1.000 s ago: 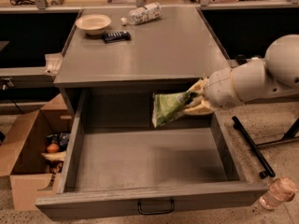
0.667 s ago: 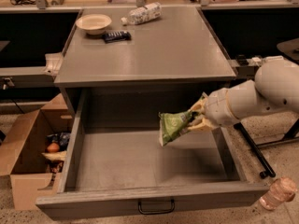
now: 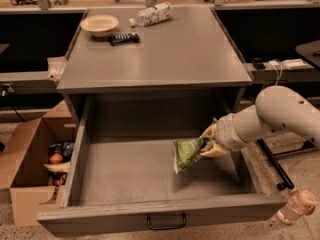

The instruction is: Place green jalapeno chip bag into top drawer

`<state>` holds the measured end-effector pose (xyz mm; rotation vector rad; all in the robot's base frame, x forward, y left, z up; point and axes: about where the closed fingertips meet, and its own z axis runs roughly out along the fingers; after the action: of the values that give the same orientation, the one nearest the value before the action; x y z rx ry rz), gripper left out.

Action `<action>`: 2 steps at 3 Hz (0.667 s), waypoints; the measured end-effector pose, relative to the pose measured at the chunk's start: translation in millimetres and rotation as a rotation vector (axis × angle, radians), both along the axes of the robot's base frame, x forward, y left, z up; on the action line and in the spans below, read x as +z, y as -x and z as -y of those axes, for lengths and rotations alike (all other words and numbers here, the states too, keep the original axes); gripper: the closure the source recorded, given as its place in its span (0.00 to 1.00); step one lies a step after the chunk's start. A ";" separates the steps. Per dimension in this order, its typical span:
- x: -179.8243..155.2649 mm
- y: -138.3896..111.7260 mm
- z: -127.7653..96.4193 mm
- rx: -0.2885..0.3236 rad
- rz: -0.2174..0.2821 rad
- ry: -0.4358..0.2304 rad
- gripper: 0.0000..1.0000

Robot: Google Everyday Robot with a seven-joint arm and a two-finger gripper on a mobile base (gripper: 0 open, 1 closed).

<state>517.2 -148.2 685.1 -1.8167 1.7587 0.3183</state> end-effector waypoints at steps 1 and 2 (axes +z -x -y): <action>0.0 0.0 0.0 0.000 0.000 0.000 0.64; 0.0 0.0 0.0 0.000 0.000 0.000 0.41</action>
Offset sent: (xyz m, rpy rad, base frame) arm 0.0000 0.0000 0.0000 0.0000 0.0000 0.0000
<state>517.2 -148.1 685.1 -1.8168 1.7587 0.3185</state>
